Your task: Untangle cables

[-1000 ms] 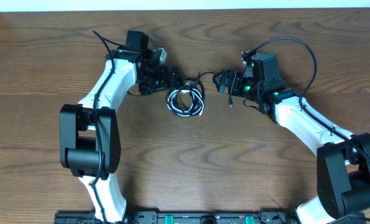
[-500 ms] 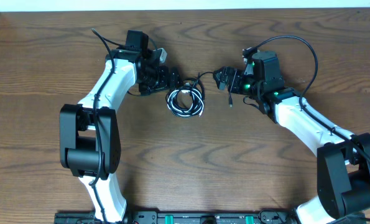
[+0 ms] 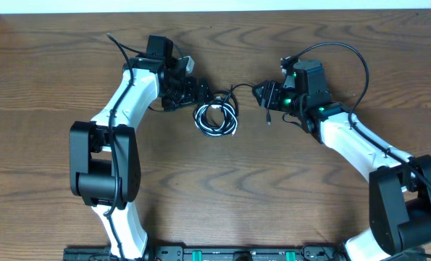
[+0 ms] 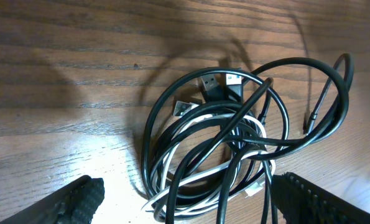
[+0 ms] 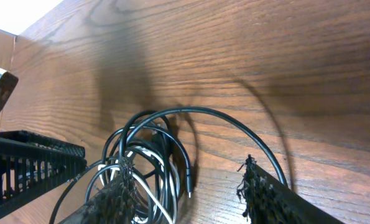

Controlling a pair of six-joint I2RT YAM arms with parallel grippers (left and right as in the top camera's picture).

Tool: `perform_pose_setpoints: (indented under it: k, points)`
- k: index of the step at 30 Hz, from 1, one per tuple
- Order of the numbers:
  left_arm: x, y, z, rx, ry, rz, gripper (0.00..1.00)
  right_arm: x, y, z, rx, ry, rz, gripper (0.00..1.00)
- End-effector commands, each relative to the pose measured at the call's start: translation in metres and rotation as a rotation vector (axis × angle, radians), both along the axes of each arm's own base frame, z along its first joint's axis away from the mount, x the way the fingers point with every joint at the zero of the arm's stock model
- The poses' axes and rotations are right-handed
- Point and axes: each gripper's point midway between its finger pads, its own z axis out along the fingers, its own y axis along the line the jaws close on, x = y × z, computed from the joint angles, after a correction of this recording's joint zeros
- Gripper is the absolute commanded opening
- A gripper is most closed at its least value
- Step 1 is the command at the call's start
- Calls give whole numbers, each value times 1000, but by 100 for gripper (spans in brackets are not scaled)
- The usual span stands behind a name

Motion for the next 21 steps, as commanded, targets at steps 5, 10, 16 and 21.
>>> perform_pose_setpoints:
  k: [5, 10, 16, 21]
  points:
    - [0, 2, -2, 9, 4, 3, 93, -4, 17, 6, -39, -38, -1, 52]
    - [0, 2, -2, 9, 4, 4, 93, -5, 28, 6, -89, -74, -16, 57]
    - [0, 2, -2, 8, 4, 3, 93, -5, 34, 6, -165, -122, -65, 53]
    - [0, 2, -2, 8, 4, 3, 92, -1, 45, 11, -142, -163, -88, 45]
